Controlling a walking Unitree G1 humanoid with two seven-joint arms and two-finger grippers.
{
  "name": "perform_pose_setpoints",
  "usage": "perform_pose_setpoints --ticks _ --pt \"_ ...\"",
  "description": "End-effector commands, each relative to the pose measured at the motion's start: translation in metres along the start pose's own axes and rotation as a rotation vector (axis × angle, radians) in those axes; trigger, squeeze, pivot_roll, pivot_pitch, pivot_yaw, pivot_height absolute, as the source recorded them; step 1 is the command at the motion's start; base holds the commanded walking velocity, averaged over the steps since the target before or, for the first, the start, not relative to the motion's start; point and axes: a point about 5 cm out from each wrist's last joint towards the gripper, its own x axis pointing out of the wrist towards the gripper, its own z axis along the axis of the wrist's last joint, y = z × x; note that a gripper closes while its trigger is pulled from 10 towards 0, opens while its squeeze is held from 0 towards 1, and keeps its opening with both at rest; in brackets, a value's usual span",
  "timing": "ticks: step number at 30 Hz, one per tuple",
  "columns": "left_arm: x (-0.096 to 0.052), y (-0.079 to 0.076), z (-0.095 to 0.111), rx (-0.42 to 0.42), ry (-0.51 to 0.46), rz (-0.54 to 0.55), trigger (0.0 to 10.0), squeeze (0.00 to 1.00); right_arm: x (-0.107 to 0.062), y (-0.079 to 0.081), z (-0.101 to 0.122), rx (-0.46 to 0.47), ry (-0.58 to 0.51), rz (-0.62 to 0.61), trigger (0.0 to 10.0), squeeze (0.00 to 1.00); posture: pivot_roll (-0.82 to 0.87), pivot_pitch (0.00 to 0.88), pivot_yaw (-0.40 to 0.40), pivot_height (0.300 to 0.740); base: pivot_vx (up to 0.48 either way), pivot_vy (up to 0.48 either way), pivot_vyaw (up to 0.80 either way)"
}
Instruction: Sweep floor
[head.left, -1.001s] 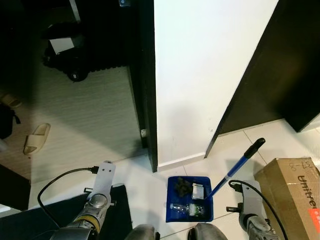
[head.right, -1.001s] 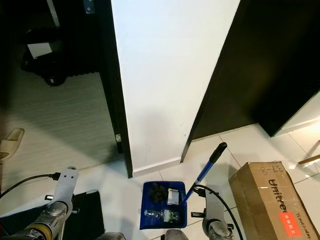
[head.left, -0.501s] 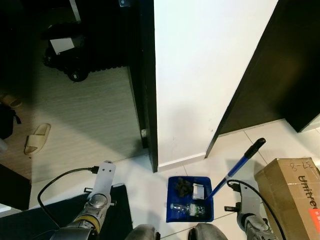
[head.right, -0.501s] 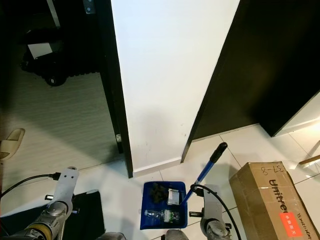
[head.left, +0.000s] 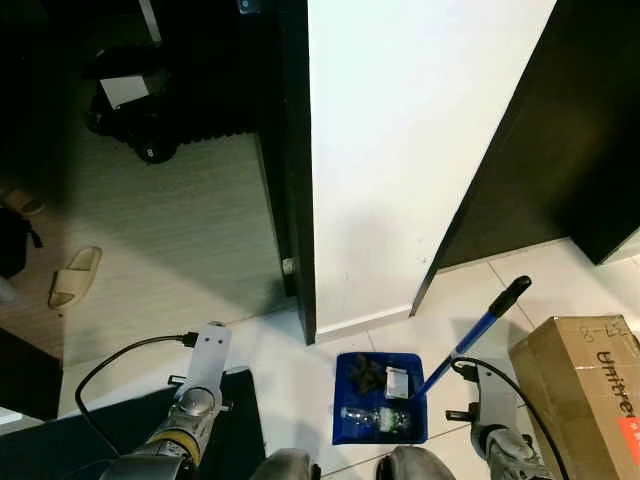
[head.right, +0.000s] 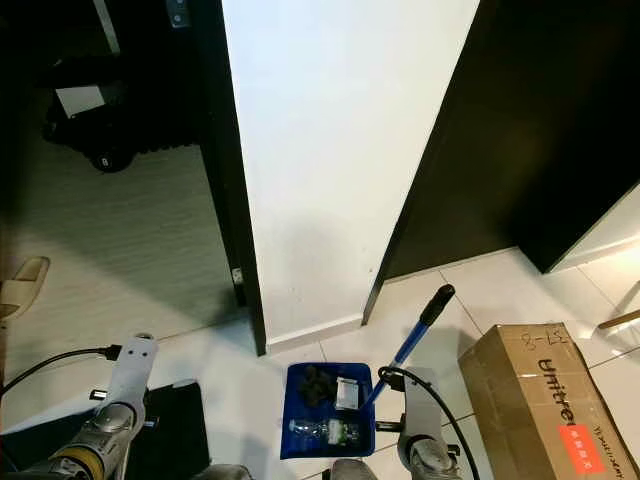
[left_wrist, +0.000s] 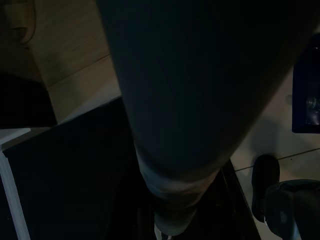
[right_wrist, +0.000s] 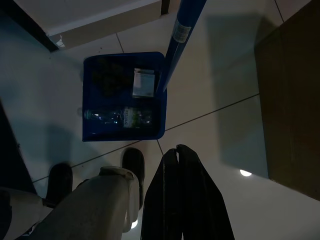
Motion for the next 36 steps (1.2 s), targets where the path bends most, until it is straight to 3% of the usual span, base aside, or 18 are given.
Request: perform_pose_setpoints --ticks 1,21,36 --pt "0.000 -0.003 -0.002 0.033 0.017 -0.005 10.0 0.00 0.001 0.002 0.005 0.009 -0.021 -0.001 10.0 0.00 0.07 0.000 -0.008 0.740 0.000 0.000 0.00" --pt "-0.001 0.000 -0.006 0.039 0.021 -0.001 10.0 0.00 -0.001 0.003 -0.001 0.009 -0.010 0.000 10.0 0.00 0.07 0.000 -0.003 0.740 0.000 0.000 0.00" --pt "-0.001 0.002 -0.007 0.060 0.015 -0.006 10.0 0.00 -0.001 -0.007 -0.002 0.022 0.009 -0.013 10.0 0.00 0.07 0.000 0.012 0.740 0.000 0.000 0.00"
